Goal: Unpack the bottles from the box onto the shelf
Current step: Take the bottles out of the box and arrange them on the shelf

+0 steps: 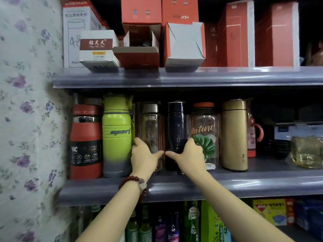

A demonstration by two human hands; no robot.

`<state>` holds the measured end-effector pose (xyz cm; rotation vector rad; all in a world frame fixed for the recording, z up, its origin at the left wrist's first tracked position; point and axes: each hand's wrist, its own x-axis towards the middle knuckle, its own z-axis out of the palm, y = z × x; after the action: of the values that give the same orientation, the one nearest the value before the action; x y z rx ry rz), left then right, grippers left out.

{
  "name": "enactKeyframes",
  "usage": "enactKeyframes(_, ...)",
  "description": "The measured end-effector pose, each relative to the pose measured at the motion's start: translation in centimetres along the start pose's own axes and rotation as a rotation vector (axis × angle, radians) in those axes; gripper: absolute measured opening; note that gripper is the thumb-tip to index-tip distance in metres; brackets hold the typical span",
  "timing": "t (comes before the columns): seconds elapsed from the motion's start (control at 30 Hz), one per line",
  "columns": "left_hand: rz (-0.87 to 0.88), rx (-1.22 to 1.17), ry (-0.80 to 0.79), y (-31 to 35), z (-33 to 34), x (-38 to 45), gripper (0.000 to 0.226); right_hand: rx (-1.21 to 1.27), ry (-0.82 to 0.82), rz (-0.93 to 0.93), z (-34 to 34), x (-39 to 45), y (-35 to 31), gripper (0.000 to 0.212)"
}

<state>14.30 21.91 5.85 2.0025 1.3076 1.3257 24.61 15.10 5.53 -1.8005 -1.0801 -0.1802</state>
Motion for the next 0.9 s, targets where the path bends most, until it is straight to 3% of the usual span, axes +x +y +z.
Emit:
enactKeyframes(0.37, -0.006, -0.318, -0.36, -2.5, -1.9, 2.1, 0.053, 0.081, -0.059, -0.056, -0.7, 0.0, 0.8, 0.07)
enactKeyframes(0.47, -0.039, -0.392, -0.315, -2.3, -1.4, 1.5, 0.059, 0.165, -0.175, -0.047, -1.3, -0.1, 0.7, 0.06)
enactKeyframes(0.63, 0.013, -0.187, -0.14, -1.6, -0.5, 0.5, 0.06, 0.28, -0.228, -0.022, -1.9, -0.3, 0.8, 0.047)
enactKeyframes(0.77, -0.048, -0.33, -0.291, -2.0, -1.2, 1.1, 0.045, 0.302, -0.206, -0.041, -1.9, -0.5, 0.8, 0.046)
enactKeyframes(0.9, -0.114, -0.403, -0.405, -2.3, -1.7, 1.2, 0.047, 0.305, -0.168, -0.037, -1.4, -0.5, 0.8, 0.04)
